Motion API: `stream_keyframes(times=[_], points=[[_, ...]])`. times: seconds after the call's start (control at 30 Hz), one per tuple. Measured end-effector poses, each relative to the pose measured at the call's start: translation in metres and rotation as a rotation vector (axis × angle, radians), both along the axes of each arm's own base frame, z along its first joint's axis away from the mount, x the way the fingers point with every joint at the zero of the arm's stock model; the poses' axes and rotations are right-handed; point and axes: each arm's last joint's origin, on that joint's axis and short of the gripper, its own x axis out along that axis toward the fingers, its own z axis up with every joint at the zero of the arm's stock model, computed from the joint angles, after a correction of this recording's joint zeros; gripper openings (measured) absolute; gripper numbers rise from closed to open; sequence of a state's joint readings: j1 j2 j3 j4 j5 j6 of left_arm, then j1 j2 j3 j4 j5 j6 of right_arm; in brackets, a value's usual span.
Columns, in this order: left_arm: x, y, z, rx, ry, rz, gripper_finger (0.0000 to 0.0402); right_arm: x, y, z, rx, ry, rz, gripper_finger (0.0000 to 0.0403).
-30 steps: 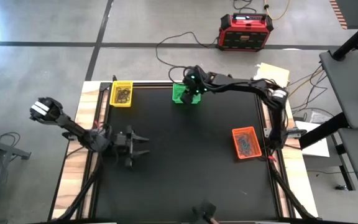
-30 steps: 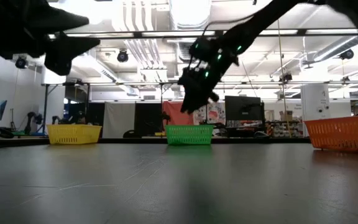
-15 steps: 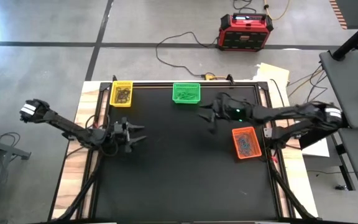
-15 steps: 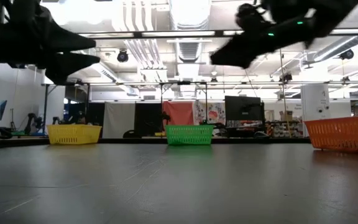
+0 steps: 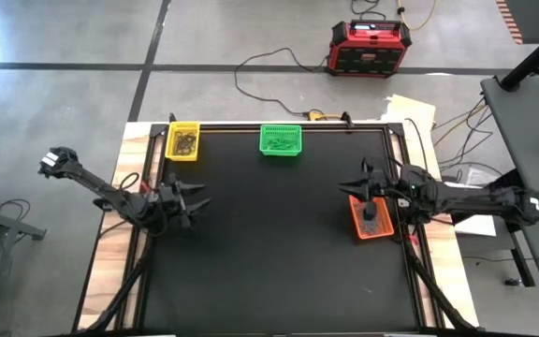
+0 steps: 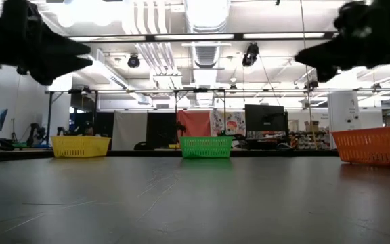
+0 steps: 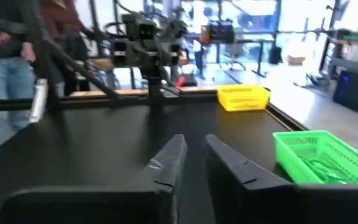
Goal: Sort rubber bands into baskets
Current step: Return to Home Position
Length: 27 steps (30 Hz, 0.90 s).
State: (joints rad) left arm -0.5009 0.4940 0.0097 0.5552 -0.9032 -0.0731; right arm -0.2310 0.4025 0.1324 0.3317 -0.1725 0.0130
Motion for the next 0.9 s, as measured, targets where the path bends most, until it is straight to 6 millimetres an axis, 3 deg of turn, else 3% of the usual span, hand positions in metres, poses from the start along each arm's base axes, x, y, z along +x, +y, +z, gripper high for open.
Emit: stream_keyframes(times=[0.13,0.27,0.57,0.7,0.9], points=[[-0.006,-0.006,0.004,0.024,-0.014,-0.050,0.0223,-0.022,0.006,-0.006,-0.025,-0.157,0.022,0.0028],[-0.014,-0.011,0.008,0.039,-0.025,-0.040,0.0223,-0.034,0.009,-0.012,-0.009,-0.200,0.031,0.0011],[-0.041,-0.022,0.015,0.045,-0.012,-0.067,0.0223,-0.032,0.023,-0.019,0.044,-0.131,0.061,0.0009],[-0.051,-0.025,0.007,0.027,0.041,-0.030,0.0223,-0.032,0.025,-0.019,0.037,-0.132,0.077,0.0009],[-0.055,-0.023,-0.024,-0.114,-0.003,0.029,0.0223,-0.031,0.025,-0.023,0.044,-0.092,0.079,0.0009]])
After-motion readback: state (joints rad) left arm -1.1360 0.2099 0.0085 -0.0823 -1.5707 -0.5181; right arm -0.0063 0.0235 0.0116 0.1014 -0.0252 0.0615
